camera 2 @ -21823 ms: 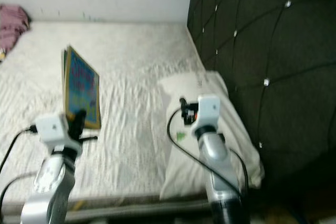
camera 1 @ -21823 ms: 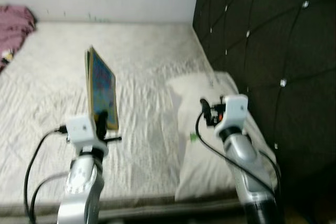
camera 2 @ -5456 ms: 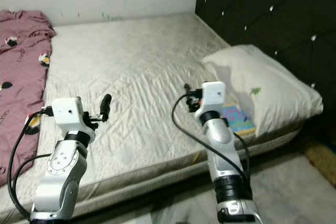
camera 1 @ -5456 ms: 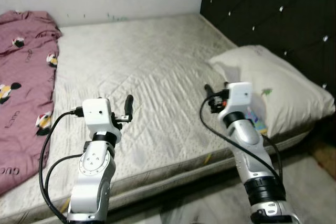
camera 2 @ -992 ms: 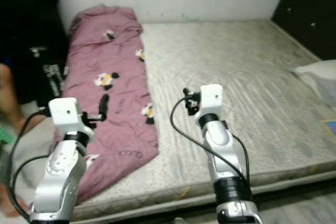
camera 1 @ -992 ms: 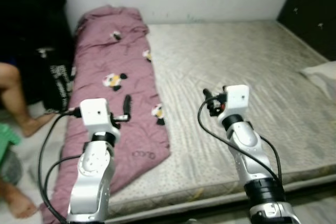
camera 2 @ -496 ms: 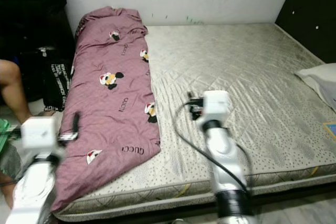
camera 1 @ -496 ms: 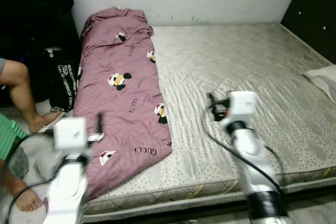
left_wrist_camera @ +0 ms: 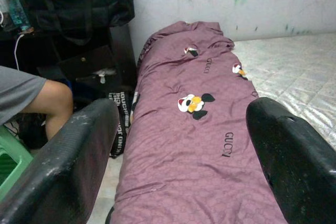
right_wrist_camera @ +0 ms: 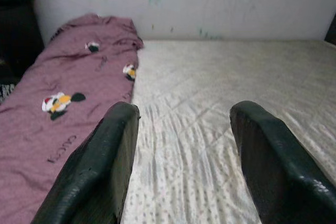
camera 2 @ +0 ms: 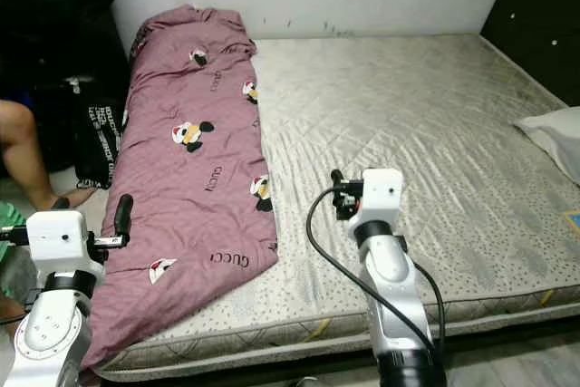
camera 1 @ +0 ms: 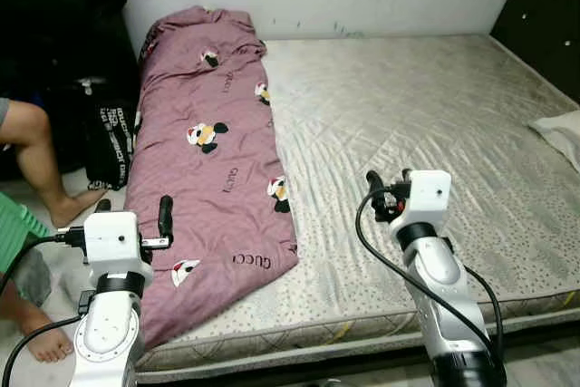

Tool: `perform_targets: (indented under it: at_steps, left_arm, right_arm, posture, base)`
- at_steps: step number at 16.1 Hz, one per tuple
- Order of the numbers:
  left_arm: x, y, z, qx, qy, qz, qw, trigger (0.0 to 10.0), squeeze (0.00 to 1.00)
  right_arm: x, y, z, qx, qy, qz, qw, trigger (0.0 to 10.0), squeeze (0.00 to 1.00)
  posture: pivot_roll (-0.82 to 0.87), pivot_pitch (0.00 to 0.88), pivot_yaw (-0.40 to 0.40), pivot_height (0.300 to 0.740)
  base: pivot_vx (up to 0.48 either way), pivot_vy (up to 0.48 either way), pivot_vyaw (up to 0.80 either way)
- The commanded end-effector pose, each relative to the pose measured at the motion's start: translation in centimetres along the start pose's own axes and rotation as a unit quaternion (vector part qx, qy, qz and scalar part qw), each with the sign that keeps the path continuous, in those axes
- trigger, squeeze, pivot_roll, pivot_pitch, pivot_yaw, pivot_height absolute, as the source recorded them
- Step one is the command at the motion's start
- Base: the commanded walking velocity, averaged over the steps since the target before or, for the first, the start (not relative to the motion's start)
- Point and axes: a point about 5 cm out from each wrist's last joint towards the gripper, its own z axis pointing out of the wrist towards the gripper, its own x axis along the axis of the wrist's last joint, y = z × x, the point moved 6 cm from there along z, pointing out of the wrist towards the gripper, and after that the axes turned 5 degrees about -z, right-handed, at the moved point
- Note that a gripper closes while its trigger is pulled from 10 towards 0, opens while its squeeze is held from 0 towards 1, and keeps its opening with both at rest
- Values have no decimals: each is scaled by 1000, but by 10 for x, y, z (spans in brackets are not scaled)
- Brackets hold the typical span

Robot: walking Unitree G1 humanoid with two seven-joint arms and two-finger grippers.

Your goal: Clean up the room

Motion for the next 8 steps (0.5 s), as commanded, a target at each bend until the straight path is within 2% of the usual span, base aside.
perform_targets:
  at_steps: [1, 3, 8]
  left_arm:
    - [-2, 1, -2, -5, -2, 6, 1000, 10000, 0]
    - [-5, 3, -1, -11, -11, -13, 1000, 10000, 0]
    - [2, 10, 3, -22, 2, -10, 1000, 10000, 0]
  right_arm:
    - [0, 3, -3, -4, -4, -3, 1000, 10000, 0]
    - [-3, 6, -3, -9, -14, -1, 1000, 10000, 0]
    - [-4, 7, -5, -10, -21, 3, 1000, 10000, 0]
  posture:
    - [-13, 36, -23, 740]
    - [-16, 34, -24, 740]
    - [-24, 40, -23, 740]
  base:
    - [0, 0, 0]
    - [0, 0, 0]
    - [0, 0, -698]
